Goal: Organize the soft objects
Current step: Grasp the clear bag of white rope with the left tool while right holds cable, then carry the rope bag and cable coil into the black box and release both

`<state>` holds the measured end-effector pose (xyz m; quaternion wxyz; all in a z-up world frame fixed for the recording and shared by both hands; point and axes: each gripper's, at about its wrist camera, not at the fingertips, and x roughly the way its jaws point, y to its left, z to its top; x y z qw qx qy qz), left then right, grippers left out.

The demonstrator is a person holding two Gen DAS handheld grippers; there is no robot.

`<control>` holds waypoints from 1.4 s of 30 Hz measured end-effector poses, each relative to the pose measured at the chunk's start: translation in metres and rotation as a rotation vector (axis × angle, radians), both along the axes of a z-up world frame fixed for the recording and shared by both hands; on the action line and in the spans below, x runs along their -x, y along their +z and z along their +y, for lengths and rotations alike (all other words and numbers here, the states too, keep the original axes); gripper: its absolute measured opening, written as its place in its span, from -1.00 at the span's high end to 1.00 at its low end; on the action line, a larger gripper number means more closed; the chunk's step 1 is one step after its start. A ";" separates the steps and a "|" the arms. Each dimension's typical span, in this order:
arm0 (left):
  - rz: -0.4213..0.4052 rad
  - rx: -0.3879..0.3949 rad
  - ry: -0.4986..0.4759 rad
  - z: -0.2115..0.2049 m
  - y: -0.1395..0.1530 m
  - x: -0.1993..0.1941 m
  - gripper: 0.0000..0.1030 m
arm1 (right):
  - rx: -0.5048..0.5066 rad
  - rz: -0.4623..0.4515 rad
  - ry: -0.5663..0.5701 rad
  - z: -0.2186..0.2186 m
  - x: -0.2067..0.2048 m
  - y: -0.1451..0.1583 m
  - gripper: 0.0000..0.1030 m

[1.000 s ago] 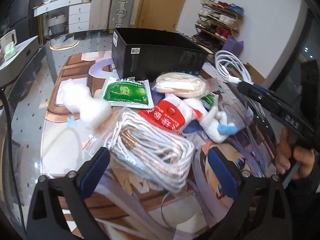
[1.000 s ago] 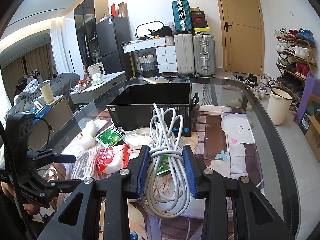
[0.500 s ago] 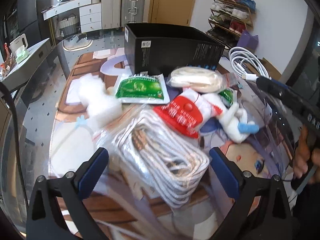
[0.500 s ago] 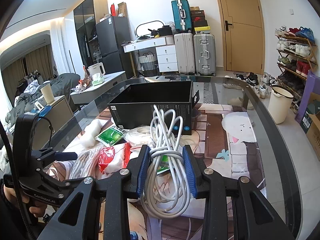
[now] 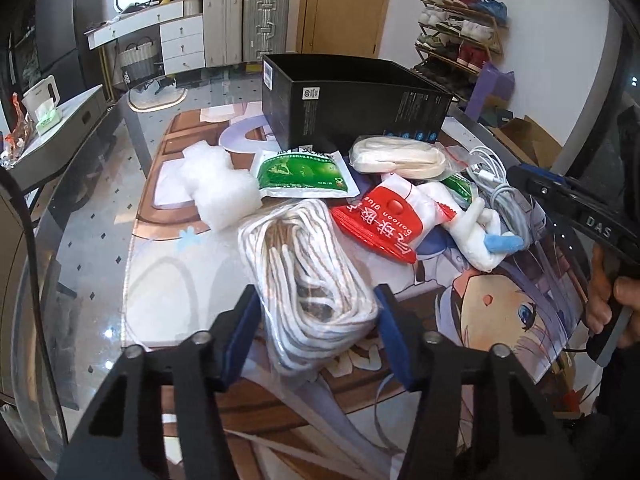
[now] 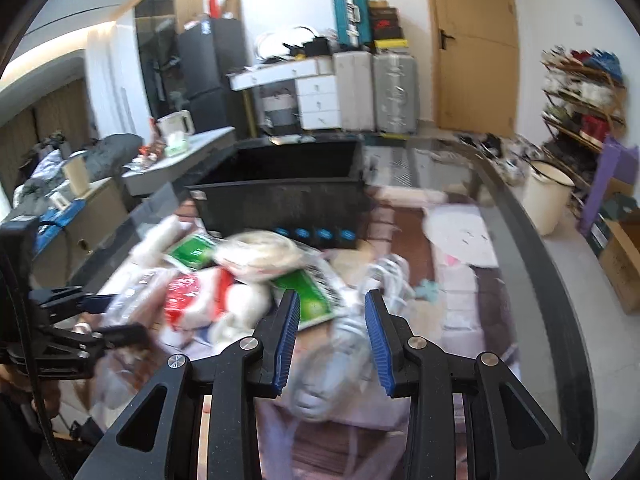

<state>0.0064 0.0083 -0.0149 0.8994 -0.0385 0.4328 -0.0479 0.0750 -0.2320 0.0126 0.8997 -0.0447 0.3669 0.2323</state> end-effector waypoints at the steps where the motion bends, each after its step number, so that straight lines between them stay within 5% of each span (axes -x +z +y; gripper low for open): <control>1: -0.005 -0.007 0.002 0.000 0.001 0.000 0.05 | 0.009 0.011 -0.017 -0.003 -0.003 -0.002 0.33; 6: -0.029 0.007 -0.010 0.001 0.004 0.004 0.17 | -0.006 0.083 -0.032 -0.010 -0.014 -0.013 0.12; 15: -0.084 0.033 -0.029 0.000 0.015 0.014 0.19 | -0.025 0.201 -0.015 0.010 -0.029 -0.031 0.10; 19: -0.114 0.052 -0.034 0.001 0.021 0.017 0.19 | -0.002 0.191 -0.033 0.014 -0.031 -0.031 0.17; 22: -0.128 0.059 -0.035 0.001 0.025 0.019 0.19 | -0.001 0.178 -0.038 0.013 -0.029 -0.030 0.46; 42: -0.211 0.094 -0.080 -0.007 0.050 0.031 0.19 | -0.111 -0.014 0.027 0.001 0.005 0.026 0.46</control>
